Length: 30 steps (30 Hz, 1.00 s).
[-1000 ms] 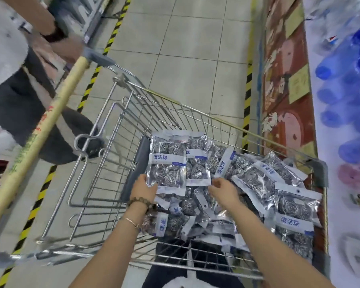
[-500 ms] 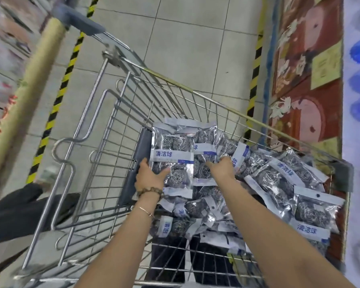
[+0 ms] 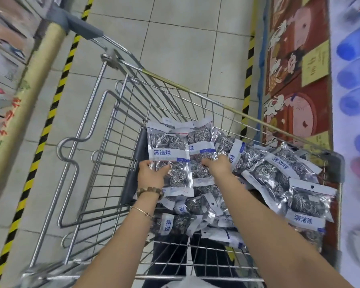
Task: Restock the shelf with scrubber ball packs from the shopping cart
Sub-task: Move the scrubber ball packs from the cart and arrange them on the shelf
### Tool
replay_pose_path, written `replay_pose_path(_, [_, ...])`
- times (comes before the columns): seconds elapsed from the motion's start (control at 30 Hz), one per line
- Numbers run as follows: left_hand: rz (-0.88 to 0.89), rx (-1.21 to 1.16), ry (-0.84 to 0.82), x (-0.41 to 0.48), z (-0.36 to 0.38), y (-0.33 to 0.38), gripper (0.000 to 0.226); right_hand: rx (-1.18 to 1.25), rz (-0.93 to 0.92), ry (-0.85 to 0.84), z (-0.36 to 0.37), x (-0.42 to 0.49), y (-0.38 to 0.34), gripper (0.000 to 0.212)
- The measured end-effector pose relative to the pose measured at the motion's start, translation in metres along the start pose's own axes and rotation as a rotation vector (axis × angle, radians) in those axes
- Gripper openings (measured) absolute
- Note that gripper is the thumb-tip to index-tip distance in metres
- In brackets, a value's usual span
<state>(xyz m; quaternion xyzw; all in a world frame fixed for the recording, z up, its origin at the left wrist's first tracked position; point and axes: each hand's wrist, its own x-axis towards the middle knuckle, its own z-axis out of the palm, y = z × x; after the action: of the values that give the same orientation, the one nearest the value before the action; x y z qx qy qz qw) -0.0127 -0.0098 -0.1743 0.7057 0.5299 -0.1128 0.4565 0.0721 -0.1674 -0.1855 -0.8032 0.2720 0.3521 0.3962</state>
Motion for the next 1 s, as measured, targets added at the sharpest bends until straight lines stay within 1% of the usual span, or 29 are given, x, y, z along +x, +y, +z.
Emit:
replay_pose_path(0.17, [0.085,-0.061,-0.017,-0.024,-0.017,0.008,0.058,0.03,-0.089,0.071,-0.016,-0.033,0.01,0.068])
replay_pose_path(0.3, [0.143,-0.1,-0.068,-0.047,-0.03,0.017,0.056,0.147,-0.1,0.131,-0.037,-0.065,0.027,0.063])
replay_pose_path(0.37, [0.191,-0.103,-0.1,-0.057,-0.034,0.019,0.056,0.166,-0.114,0.168,-0.049,-0.083,0.038,0.058])
replay_pose_path(0.5, [0.283,-0.083,-0.182,-0.078,-0.039,0.025,0.053,0.249,-0.136,0.24,-0.069,-0.115,0.063,0.062])
replay_pose_path(0.7, [0.421,-0.032,-0.276,-0.108,-0.031,0.037,0.055,0.352,-0.111,0.377,-0.089,-0.148,0.102,0.063])
replay_pose_path(0.87, [0.524,0.022,-0.387,-0.134,-0.009,0.042,0.051,0.406,-0.096,0.543,-0.108,-0.173,0.137,0.061])
replay_pose_path(0.93, [0.579,0.063,-0.434,-0.15,0.003,0.043,0.048,0.439,-0.051,0.604,-0.117,-0.183,0.156,0.057])
replay_pose_path(1.0, [0.618,0.106,-0.484,-0.168,0.016,0.042,0.047,0.45,-0.024,0.668,-0.125,-0.193,0.178,0.046])
